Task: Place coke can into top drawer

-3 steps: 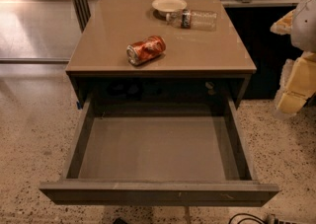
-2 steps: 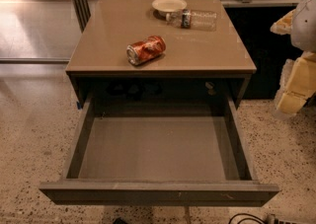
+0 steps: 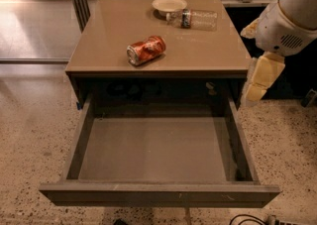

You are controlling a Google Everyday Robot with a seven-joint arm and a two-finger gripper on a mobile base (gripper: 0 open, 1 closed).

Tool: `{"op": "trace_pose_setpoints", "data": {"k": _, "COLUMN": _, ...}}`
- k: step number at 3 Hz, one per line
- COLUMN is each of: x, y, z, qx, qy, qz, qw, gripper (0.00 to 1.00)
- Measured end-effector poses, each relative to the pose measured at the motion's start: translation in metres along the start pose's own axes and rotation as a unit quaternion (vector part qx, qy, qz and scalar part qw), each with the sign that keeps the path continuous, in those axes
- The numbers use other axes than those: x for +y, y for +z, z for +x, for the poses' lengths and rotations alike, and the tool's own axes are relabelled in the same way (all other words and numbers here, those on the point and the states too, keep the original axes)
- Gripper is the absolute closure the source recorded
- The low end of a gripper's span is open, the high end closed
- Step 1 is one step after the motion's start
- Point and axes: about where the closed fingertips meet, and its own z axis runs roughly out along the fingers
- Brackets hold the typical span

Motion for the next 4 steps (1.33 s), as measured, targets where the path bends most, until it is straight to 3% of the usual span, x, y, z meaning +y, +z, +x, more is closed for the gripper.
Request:
{"op": "trace_pose_setpoints", "data": {"k": 1, "x": -0.052, "y": 0.063, "z": -0.012, "qx": -0.031, "qy": -0.001, "qz": -0.014, "qw": 0.9994, "gripper": 0.00}}
{"op": "trace_pose_setpoints", "data": {"k": 2, "x": -0.052, "y": 0.063, "z": -0.012, "qx": -0.031, "qy": -0.002, "qz": -0.014, "qw": 0.9994, "gripper": 0.00}}
{"op": "trace_pose_setpoints", "data": {"k": 3, "x": -0.080, "y": 0.070, "z": -0.038, "qx": -0.035, "qy": -0.033, "qz": 0.003, "qw": 0.9988, "gripper": 0.00}}
{"op": "trace_pose_setpoints", "data": {"k": 4, "x": -0.134, "y": 0.082, "z": -0.092, "qx": -0.056, "qy": -0.084, "qz": 0.033, "qw": 0.9943, "gripper": 0.00}}
